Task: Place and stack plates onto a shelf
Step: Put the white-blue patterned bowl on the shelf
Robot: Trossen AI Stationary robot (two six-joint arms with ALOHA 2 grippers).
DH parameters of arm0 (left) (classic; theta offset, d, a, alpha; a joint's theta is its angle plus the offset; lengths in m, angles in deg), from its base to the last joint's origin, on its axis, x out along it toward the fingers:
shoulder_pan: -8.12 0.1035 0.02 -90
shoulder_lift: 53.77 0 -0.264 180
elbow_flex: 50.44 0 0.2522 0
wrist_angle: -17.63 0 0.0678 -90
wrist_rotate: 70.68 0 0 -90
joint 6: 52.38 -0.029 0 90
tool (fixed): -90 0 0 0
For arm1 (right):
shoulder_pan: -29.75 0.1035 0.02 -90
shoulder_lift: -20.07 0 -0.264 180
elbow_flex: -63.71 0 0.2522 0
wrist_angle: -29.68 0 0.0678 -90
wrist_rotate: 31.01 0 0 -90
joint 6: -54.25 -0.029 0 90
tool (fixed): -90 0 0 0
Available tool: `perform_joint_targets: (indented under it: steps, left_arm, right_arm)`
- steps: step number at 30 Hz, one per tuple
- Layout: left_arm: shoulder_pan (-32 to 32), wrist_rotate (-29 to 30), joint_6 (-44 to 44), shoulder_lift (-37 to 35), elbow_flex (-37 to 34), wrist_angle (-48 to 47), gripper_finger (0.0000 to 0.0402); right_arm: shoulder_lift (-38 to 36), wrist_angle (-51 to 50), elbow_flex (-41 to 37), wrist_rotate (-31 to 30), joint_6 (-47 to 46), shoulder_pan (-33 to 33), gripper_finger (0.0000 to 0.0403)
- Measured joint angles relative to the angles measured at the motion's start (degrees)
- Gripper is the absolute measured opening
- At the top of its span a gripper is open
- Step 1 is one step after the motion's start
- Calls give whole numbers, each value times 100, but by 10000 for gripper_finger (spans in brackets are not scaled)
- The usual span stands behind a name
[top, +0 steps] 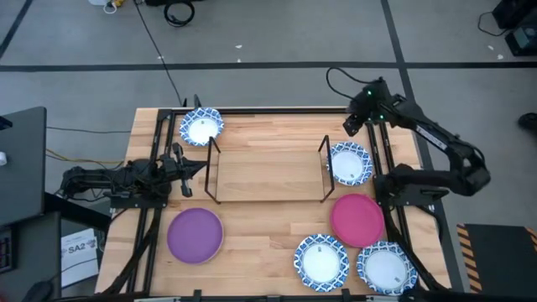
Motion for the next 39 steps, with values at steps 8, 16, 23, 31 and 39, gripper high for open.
perform_joint_targets:
  steps: [8,16,23,31,39]
  left_arm:
    - [-2,0,0,0,0,1,5]
    - [0,0,32,0,0,0,5]
    - [0,-1,35,0,0,0,5]
    - [-1,0,38,0,0,0,5]
    - [-1,-1,39,0,0,0,5]
  right_arm:
    - [672,-17,2,265,329,-260,191]
    - [1069,-474,2,589,1034,-278,191]
    - [1347,-622,2,516,1427,-230,191]
    - [1697,-645,2,581,1983,-198,191]
    - [1892,-695,2,712,2349,1,191]
